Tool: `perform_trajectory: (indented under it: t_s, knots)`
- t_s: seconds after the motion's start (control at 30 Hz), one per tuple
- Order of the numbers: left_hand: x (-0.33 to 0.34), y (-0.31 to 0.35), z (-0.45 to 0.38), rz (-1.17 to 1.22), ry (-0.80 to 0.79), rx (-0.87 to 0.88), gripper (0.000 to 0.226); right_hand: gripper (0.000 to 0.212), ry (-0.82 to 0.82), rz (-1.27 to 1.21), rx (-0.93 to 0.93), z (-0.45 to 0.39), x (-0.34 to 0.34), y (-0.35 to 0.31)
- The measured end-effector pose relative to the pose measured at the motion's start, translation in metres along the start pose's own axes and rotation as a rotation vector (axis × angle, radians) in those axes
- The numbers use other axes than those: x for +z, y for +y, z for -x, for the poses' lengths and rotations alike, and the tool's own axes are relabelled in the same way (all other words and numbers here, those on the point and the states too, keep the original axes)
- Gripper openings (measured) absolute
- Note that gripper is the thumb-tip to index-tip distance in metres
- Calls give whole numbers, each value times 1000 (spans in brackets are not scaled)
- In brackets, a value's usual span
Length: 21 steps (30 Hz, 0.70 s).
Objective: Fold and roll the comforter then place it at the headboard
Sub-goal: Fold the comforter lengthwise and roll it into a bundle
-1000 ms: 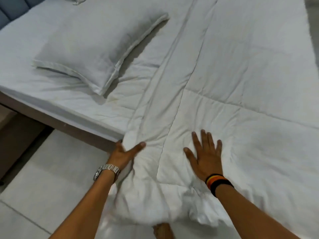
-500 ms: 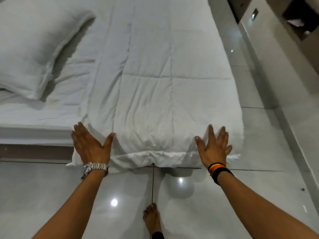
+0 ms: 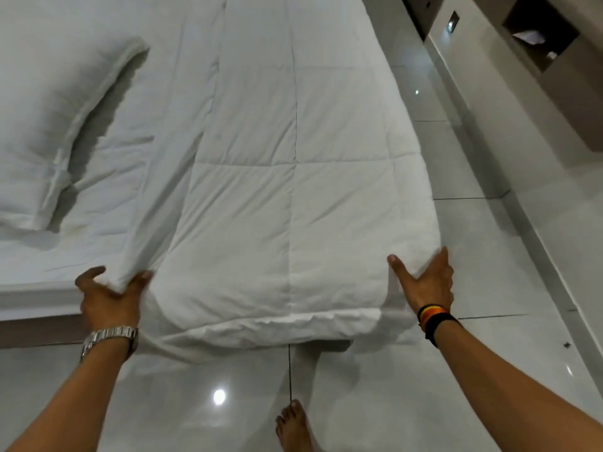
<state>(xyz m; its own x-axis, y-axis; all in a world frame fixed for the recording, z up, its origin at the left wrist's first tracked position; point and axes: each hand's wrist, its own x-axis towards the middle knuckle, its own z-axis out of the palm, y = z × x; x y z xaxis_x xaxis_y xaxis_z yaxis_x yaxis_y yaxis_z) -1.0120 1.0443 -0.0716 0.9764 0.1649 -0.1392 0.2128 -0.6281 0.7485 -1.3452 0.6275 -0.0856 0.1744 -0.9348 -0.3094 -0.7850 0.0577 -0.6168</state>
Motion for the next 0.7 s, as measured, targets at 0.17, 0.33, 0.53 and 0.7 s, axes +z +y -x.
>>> perform_trajectory:
  t_s: [0.17,0.33,0.53,0.7]
  knots:
    - [44,0,6,-57,77,-38,114,138,19,-24,118,-4,20,8]
    - [58,-21,13,109,108,-43,117,127,124,-50,25,-2,29,15]
    - [36,-4,28,23,-3,5,87,114,64,-21,-43,9,10,12]
    - [-13,13,51,-50,-31,96,80,90,69,-88,-176,35,-37,23]
